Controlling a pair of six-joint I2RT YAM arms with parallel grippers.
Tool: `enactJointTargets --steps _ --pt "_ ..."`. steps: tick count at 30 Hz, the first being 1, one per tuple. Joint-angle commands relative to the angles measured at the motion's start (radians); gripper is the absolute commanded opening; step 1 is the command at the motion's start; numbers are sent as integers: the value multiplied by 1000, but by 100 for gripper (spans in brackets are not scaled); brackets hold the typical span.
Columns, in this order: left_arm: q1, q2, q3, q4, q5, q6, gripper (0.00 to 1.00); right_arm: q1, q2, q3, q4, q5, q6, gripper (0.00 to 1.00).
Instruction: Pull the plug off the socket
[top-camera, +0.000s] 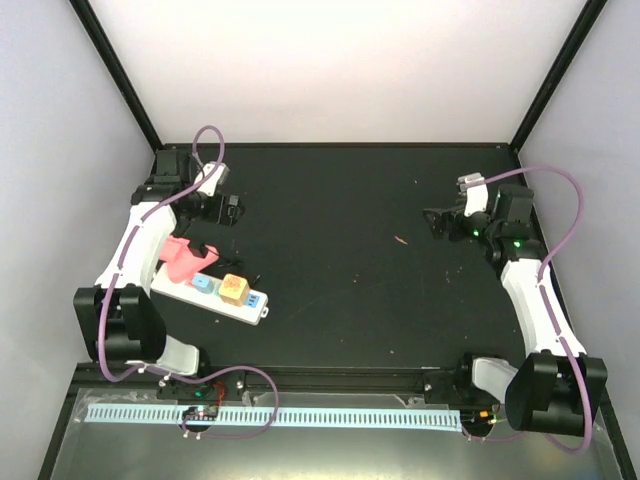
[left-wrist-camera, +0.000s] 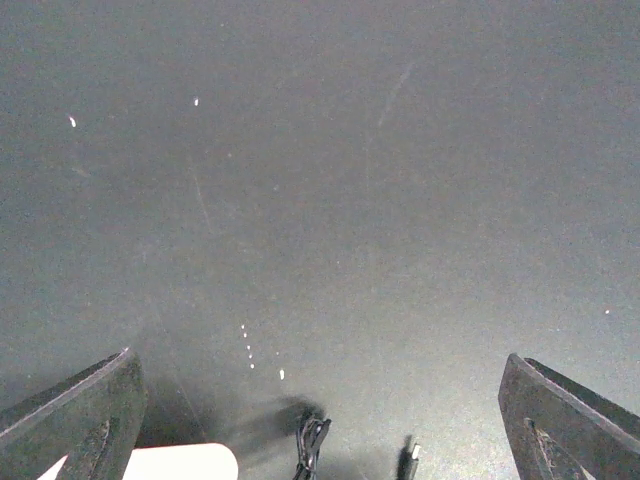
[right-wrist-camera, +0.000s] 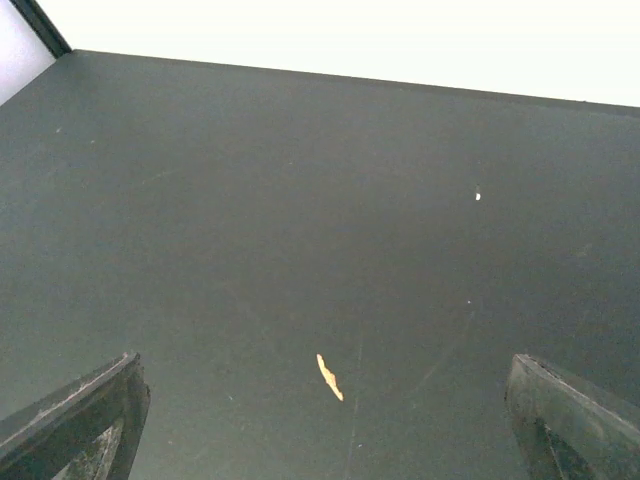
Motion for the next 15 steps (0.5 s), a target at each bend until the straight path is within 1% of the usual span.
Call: enactJointTargets --steps 1,5,9,15 --pt "-11 -29 63 -36 -11 37 99 17 -36 -18 22 -29 -65 100" --pt "24 -87 70 -102 31 133 99 23 -42 -27 6 -78 -115 100" --pt "63 -156 58 -193 28 252 99 26 -32 -21 -15 -139 -153 100" --pt "181 -261 19 -342 32 426 99 28 -15 -6 -48 -177 -188 100"
